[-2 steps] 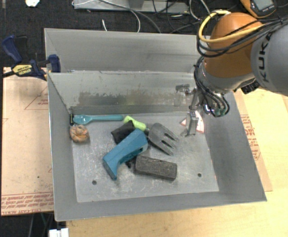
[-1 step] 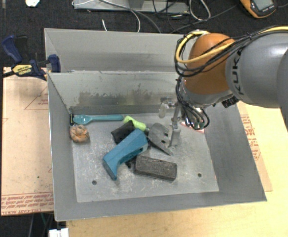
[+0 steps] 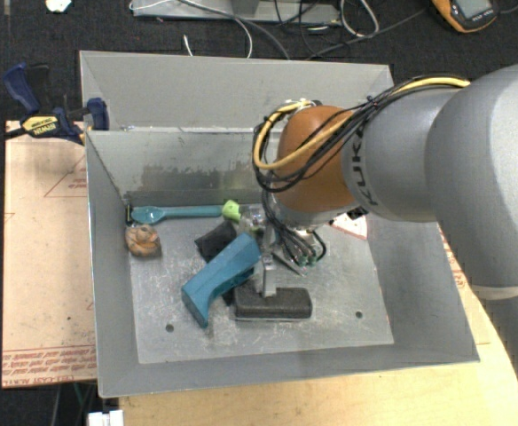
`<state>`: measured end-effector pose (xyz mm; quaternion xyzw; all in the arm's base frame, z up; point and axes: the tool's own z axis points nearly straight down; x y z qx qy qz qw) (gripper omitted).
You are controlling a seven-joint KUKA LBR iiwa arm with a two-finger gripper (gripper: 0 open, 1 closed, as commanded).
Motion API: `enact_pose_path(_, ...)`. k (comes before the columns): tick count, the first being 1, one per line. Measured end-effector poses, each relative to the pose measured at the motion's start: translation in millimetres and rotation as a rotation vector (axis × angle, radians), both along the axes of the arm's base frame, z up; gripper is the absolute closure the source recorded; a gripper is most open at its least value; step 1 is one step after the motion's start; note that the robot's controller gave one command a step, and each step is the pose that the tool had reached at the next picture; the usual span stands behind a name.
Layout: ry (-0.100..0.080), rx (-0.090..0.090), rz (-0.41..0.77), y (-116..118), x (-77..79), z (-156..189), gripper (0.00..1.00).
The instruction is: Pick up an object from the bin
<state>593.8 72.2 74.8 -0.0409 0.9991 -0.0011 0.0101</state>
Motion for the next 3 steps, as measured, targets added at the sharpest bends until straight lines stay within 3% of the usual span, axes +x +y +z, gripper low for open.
enact_pose_path(1, 0.006, 0.002, -0.084, 14, 11.4, -6, 0.00)
enact_pose_path(2, 0.004, 0.001, -0.185, 21, 7.2, -5, 0.00)
enact_pose_path(3, 0.007, 0.008, -0.455, 2, 7.5, 41, 0.00)
